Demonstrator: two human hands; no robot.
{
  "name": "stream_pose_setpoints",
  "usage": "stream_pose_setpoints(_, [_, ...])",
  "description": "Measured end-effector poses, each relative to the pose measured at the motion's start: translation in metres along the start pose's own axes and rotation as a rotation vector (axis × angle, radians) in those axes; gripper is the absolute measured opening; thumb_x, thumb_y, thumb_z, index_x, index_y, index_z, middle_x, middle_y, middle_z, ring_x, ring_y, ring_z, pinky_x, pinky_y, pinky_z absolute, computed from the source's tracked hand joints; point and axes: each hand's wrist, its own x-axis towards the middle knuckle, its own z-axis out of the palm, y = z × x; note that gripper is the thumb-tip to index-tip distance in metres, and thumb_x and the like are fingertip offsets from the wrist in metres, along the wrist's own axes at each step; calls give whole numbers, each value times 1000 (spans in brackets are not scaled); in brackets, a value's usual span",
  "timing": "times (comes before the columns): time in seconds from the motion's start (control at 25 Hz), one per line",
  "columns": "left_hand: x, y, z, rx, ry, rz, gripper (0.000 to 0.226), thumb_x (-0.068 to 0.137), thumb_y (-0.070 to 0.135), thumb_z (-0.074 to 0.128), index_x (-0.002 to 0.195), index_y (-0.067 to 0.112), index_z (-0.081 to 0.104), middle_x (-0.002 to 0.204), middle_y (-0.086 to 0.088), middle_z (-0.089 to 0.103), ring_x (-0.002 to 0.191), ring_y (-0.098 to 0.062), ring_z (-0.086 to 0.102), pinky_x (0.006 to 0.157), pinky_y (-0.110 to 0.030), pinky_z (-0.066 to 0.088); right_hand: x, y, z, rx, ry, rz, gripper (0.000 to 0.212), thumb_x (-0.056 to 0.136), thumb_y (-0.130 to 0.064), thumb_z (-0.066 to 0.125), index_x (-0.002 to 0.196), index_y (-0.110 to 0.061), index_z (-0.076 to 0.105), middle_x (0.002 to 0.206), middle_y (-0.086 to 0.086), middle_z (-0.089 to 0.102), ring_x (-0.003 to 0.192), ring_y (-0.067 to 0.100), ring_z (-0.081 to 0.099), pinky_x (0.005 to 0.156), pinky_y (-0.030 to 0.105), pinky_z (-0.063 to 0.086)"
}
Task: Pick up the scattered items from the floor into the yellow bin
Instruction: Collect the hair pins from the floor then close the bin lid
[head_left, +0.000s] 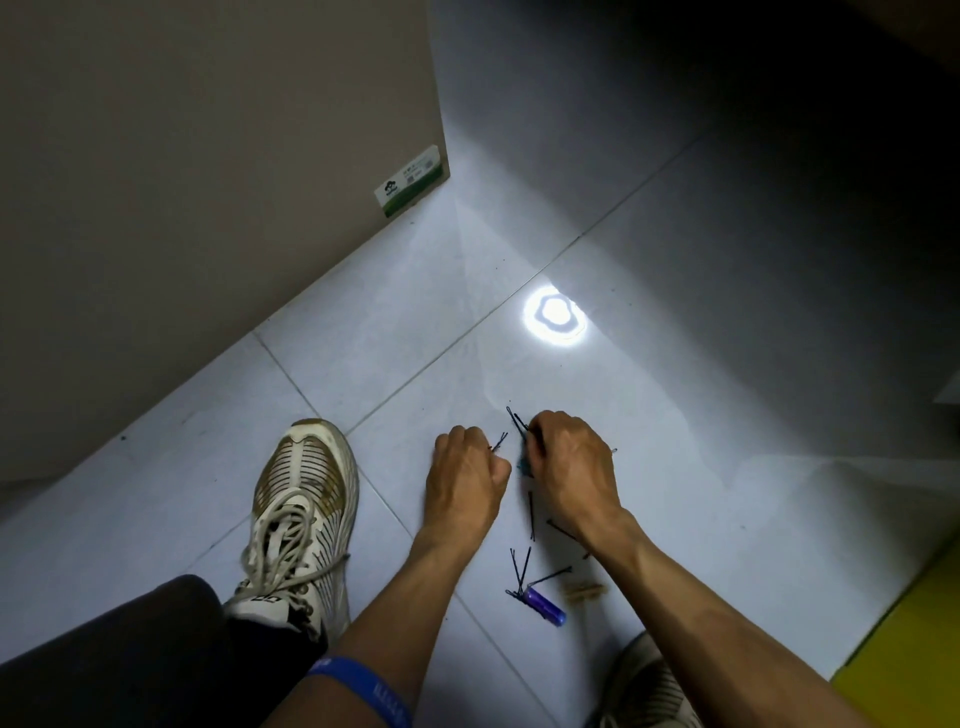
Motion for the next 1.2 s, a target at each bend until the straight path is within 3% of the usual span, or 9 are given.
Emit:
stream_pose_setpoints(0.16, [3,0,-6,-705,-6,-398,5,79,10,66,77,14,68,69,6,66,62,-7,57,55,-13,42,10,-6,6,-70,-44,2,18,90,-2,44,75,-13,43,80,6,55,78,27,50,59,34,33])
stream_pose_setpoints(0.32, [4,-1,-5,-1200,-150,-673,25,89,-3,54,103,9,70,75,0,66,60,-8,53,48,-15,40,13,-20,12,-220,-54,32,19,83,6,43,83,-10,53,90,11,61,87,30,54,61,33,30])
stream_pose_setpoints(0.48, [-1,3,-8,-1261,-182,-747,32,81,-1,38,83,6,69,59,-1,58,49,-11,45,46,-22,33,13,-15,8,-290,-83,31,15,90,-8,41,97,-8,54,97,11,57,91,30,51,72,36,37])
stream_pose_setpoints(0.64, [0,19,-9,-1442,-280,-706,30,85,9,41,72,9,68,69,-8,64,56,-16,58,50,-24,41,-6,-9,-9,443,-33,243,11,89,-19,52,80,-14,56,76,-3,64,72,17,60,62,36,48])
stream_pose_setpoints(0.72, [1,26,-9,-1607,-310,-725,42,95,26,44,70,11,74,73,-8,70,64,-17,67,56,-25,51,-21,-17,-17,527,-17,151,8,90,-22,59,85,-25,65,78,-14,68,73,2,62,65,22,49])
stream_pose_setpoints(0.8, [2,33,-9,-1725,-312,-775,49,99,40,44,78,6,73,74,-11,71,68,-20,71,58,-28,55,-32,-18,-18,490,31,44,13,91,-23,61,98,-27,72,88,-13,71,80,3,64,71,20,49])
stream_pose_setpoints(0.92, [4,35,-9,-1688,-226,-834,43,99,41,45,87,5,64,67,-9,64,59,-20,62,56,-29,48,-30,-3,-17,384,168,79,14,92,-21,58,96,-20,72,90,-3,71,81,16,63,70,32,50])
stream_pose_setpoints(1.08, [1,26,-14,-1692,-133,-908,38,99,38,47,93,4,63,70,-9,61,63,-21,58,61,-28,46,-7,2,-9,-30,-40,38,19,93,-23,49,83,-13,61,88,3,63,84,26,58,64,36,45])
stream_pose_setpoints(1.2, [0,18,-17,-1712,-117,-916,38,98,38,48,97,3,65,71,-9,65,68,-22,62,65,-29,48,7,-5,-2,-162,-116,-19,10,87,-14,50,79,-13,45,88,7,59,80,30,58,58,34,35])
